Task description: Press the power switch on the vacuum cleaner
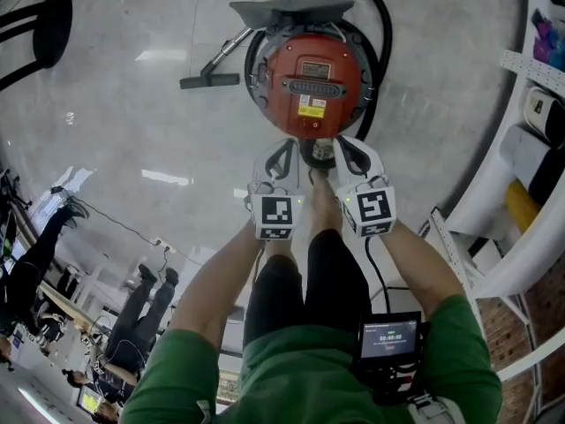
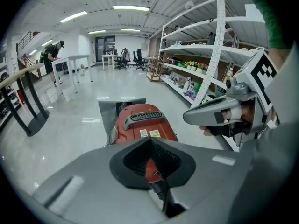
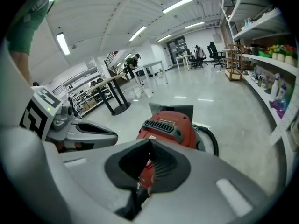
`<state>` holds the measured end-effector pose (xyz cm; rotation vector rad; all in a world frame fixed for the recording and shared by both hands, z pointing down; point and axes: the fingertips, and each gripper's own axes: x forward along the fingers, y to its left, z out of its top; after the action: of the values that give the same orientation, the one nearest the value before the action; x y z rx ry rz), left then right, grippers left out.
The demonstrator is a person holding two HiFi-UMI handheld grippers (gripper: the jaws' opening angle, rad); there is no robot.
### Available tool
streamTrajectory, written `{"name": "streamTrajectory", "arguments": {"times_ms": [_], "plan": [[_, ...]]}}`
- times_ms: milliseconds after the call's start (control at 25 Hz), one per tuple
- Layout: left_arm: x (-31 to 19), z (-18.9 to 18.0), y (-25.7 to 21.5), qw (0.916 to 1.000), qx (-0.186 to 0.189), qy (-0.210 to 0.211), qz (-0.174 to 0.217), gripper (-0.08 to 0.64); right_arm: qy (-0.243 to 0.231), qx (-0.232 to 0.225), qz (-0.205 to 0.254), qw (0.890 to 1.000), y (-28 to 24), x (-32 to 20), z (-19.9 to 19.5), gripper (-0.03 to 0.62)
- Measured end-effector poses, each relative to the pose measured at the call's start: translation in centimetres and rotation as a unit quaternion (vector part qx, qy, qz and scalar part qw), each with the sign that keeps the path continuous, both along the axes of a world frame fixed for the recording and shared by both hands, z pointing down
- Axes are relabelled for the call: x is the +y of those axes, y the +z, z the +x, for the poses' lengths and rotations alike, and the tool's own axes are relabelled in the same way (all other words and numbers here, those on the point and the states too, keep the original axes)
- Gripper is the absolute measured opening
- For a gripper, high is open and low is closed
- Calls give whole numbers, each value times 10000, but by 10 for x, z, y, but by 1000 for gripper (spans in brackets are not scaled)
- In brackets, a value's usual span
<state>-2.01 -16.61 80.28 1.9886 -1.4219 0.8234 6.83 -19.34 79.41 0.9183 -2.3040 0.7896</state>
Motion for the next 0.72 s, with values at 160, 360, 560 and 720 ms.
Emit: {"name": "streamTrajectory", "arguments": {"times_ms": [160, 360, 560, 720], "plan": [[0, 6, 19, 9998, -12, 175, -72, 6, -203, 90, 19, 9998, 19, -1, -3, 3], [2, 7, 41, 9992, -53, 272, -286, 6, -283, 199, -56, 9994, 42, -2, 2, 2], [-3, 12, 59, 9987, -57, 354, -364, 6, -363, 240, -101, 9990, 55, 0, -1, 3], [-2, 12, 69, 9982, -51, 240, -550, 7, -431, 221, -159, 9987, 58, 4, -3, 3]]}}
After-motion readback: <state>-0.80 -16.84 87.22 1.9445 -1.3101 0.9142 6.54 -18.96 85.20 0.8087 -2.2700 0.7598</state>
